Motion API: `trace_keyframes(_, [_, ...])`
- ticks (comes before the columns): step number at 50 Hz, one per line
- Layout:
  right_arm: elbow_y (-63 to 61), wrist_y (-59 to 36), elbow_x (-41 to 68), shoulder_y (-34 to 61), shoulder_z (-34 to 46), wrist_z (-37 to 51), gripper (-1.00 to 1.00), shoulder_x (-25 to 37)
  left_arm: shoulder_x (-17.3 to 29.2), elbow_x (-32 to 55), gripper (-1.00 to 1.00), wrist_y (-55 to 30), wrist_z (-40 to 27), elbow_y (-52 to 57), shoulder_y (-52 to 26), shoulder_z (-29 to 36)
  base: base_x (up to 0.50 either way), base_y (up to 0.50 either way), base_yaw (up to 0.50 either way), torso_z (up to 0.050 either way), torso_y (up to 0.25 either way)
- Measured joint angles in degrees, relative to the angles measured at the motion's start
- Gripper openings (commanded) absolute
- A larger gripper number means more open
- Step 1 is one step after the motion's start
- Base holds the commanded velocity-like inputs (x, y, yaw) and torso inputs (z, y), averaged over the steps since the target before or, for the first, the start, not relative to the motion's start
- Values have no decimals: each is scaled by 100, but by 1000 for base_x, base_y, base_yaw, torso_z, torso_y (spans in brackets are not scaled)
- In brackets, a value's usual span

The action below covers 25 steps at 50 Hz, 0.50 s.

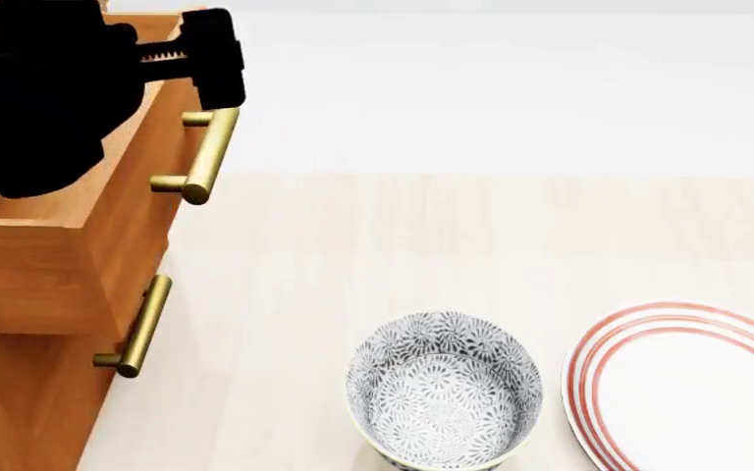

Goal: Open the top drawer of the cabinet.

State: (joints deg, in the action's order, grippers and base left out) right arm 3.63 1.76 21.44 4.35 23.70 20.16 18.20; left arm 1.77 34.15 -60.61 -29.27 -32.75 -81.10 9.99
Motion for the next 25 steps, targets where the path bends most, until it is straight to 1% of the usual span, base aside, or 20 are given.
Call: trace_keyframes(25, [45,3,31,15,50,2,100,12,19,1366,100,205,-948,-875,-687,-530,0,0,0,0,0])
